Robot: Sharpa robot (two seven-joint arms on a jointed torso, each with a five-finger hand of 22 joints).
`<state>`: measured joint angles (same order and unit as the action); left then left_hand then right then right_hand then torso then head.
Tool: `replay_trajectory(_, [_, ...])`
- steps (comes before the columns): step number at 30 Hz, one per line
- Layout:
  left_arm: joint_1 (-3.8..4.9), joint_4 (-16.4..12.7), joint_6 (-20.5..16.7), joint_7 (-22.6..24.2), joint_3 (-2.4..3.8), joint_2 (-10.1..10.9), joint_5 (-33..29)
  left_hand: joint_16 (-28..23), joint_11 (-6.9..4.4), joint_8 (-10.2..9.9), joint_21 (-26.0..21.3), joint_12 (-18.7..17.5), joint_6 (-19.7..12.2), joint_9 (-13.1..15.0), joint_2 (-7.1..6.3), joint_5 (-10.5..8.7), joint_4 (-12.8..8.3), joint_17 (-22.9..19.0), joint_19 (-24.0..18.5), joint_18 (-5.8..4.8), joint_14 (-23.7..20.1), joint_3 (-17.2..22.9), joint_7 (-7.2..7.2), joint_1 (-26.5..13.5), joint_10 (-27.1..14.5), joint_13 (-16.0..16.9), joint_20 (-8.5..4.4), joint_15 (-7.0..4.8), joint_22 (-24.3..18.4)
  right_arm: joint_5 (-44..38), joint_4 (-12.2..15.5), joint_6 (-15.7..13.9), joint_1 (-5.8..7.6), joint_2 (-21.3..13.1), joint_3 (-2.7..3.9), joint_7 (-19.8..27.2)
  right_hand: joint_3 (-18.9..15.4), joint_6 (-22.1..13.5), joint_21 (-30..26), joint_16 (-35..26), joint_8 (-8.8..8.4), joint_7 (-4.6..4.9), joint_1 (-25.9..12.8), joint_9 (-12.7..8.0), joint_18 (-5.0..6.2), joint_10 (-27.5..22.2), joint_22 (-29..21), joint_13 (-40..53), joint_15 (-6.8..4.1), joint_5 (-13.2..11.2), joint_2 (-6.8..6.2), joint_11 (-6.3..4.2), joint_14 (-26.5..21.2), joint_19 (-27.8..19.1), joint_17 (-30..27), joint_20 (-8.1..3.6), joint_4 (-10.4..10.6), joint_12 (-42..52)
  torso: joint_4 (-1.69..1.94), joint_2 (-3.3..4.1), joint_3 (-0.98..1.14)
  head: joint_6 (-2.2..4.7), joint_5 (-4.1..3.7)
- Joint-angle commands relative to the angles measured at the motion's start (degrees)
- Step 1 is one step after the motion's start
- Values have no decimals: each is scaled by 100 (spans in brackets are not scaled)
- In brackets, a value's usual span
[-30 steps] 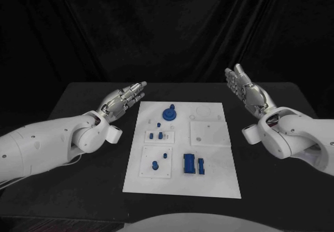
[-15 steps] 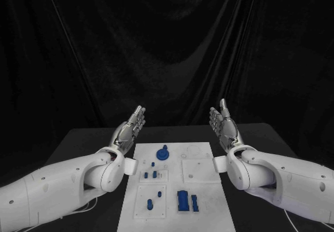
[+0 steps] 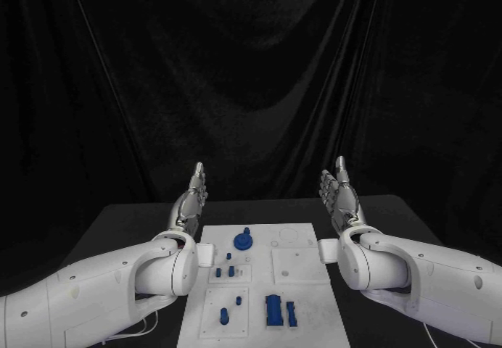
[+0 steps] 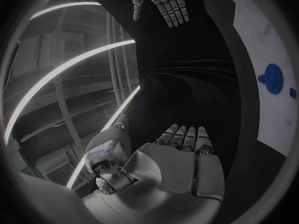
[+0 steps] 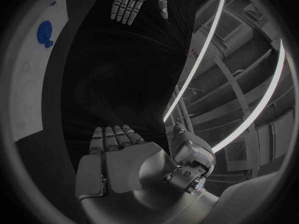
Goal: Assemble the parts on the task board
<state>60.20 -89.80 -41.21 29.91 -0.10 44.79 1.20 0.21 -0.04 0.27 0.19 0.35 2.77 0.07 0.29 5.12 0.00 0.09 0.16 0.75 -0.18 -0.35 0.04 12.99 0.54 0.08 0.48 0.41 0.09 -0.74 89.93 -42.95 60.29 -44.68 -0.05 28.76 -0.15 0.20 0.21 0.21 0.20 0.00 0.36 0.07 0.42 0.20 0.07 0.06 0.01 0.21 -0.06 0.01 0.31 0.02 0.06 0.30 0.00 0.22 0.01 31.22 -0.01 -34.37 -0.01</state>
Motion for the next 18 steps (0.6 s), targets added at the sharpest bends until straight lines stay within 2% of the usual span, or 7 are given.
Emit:
replay_trajectory(1, [-4, -16, -291, -11, 10, -10, -120, -21, 4, -27, -19, -35, -277, -7, -29, -512, 0, -9, -16, -75, 18, 35, -4, -426, -54, -8, -48, -41, -9, 74, 2, -117, -13, -2, 5, 104, 15, -20, -21, -21, -20, 0, -36, -7, -42, -20, -7, -6, -1, -21, 6, -1, -31, -2, -6, -30, 0, -22, -1, -4, 1, -1, 1])
replay_trajectory(8, [-4, -16, -291, -11, 10, -10, -120, -21, 4, -27, -19, -35, -277, -7, -29, -512, 0, -9, -16, -75, 18, 35, -4, -642, -54, -8, -48, -41, -9, 74, 2, -117, -13, -2, 5, 104, 15, -20, -21, -21, -20, 0, -36, -7, -42, -20, -7, -6, -1, -21, 6, -1, -31, -2, -6, -30, 0, -22, -1, -4, 1, -1, 1])
replay_trajectory(10, [-4, -16, -291, -11, 10, -10, -120, -21, 4, -27, -19, -35, -277, -7, -29, -512, 0, -9, -16, -75, 18, 35, -4, -843, -54, -8, -48, -41, -9, 74, 2, -117, -13, -2, 5, 104, 15, -20, -21, -21, -20, 0, -36, -7, -42, -20, -7, -6, -1, -21, 6, -1, -31, -2, -6, -30, 0, -22, -1, -4, 1, -1, 1])
replay_trajectory(11, [-4, -16, -291, -11, 10, -10, -120, -21, 4, -27, -19, -35, -277, -7, -29, -512, 0, -9, -16, -75, 18, 35, -4, -1299, -54, -8, -48, -41, -9, 74, 2, -117, -13, -2, 5, 104, 15, -20, -21, -21, -20, 0, -36, -7, -42, -20, -7, -6, -1, -21, 6, -1, -31, -2, -6, -30, 0, -22, -1, -4, 1, -1, 1])
replay_trajectory(18, [-4, -16, -291, -11, 10, -10, -120, -21, 4, -27, -19, -35, -277, -7, -29, -512, 0, -9, -16, -75, 18, 35, -4, -1299, -54, -8, -48, -41, -9, 74, 2, -117, -13, -2, 5, 104, 15, -20, -21, -21, -20, 0, -36, -7, -42, -20, -7, -6, -1, -21, 6, -1, -31, -2, -6, -30, 0, -22, -1, -4, 1, -1, 1])
